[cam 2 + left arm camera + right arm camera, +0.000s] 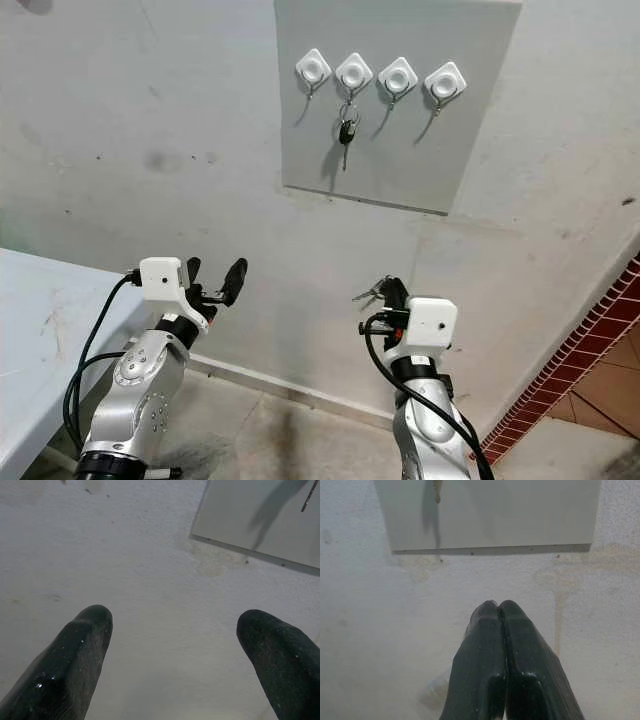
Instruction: Hang keys on a hook
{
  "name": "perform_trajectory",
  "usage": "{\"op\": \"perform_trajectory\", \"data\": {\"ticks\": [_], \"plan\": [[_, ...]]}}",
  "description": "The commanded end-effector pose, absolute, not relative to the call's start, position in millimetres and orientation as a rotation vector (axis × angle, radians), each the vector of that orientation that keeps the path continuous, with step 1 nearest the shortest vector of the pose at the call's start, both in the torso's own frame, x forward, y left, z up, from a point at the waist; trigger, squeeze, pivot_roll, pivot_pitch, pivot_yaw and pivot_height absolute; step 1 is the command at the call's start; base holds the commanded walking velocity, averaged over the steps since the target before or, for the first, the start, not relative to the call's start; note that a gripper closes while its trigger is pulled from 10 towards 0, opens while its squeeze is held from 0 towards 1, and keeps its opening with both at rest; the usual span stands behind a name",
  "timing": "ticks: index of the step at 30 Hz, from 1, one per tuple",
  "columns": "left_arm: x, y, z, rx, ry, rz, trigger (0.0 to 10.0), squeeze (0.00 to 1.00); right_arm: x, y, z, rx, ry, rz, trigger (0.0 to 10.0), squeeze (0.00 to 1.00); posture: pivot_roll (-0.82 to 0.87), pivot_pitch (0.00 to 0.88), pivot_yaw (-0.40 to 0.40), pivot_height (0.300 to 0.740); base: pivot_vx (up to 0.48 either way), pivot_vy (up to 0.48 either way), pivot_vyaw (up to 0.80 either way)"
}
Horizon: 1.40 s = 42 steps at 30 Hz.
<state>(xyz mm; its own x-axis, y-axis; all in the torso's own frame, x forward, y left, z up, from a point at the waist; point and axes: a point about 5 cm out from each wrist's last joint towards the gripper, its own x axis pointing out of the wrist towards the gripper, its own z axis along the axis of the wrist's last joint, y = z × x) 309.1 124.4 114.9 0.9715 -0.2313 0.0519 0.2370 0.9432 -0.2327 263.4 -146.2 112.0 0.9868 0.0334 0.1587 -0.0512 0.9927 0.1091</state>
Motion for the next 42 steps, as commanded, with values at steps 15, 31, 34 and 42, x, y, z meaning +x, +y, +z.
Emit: {"op": "perform_trajectory", "data": {"ticks": [15, 31, 34, 42], "plan": [[304, 137, 124, -0.206, -0.060, -0.246, 10.0, 0.00, 257, -154, 116, 0.108, -0.189, 0.026, 10.0, 0.00, -0.04, 0.000, 0.026, 0.740, 0.230, 0.000, 0.00], [302, 133, 126, -0.212, -0.066, -0.269, 10.0, 0.00, 258, -154, 118, 0.100, -0.191, 0.037, 10.0, 0.00, -0.04, 0.000, 0.020, 0.740, 0.321, 0.000, 0.00], [302, 133, 126, -0.213, -0.064, -0.268, 10.0, 0.00, 258, -153, 117, 0.101, -0.190, 0.040, 10.0, 0.00, -0.04, 0.000, 0.020, 0.740, 0.315, 0.000, 0.00], [301, 133, 125, -0.208, -0.060, -0.254, 10.0, 0.00, 258, -153, 117, 0.102, -0.187, 0.043, 10.0, 0.00, -0.04, 0.000, 0.018, 0.740, 0.310, 0.000, 0.00]]}}
